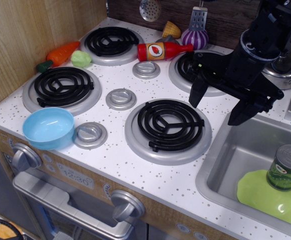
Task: Put pear in bowl
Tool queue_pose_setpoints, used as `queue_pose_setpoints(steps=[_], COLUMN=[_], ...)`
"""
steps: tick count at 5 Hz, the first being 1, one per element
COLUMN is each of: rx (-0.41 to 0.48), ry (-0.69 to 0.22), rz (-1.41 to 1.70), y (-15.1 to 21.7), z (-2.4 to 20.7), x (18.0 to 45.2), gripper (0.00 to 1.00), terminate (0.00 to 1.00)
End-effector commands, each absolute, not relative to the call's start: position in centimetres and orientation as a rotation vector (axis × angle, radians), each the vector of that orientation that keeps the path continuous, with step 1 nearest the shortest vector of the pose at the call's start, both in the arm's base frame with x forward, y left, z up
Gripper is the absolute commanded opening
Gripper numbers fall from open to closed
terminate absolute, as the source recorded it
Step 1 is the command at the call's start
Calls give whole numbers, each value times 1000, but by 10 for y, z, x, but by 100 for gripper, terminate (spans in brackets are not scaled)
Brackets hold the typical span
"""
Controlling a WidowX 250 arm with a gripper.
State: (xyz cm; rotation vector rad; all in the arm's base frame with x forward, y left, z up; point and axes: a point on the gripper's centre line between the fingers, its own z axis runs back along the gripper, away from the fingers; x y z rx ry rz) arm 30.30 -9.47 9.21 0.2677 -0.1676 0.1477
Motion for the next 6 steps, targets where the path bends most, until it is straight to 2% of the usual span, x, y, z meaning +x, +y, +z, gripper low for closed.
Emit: queue_pose_setpoints(steps=[1,2,4,5,6], rx=[268,247,271,317,326], ry=[-168,-276,-342,-428,-480], rz=[148,92,66,88,84], y=[-95,-76,-33,-19,-8], z=[92,97,98,92,87], x=[303,327,396,436,459], gripper=[100,100,100,100,100], terminate=[0,0,0,0,0])
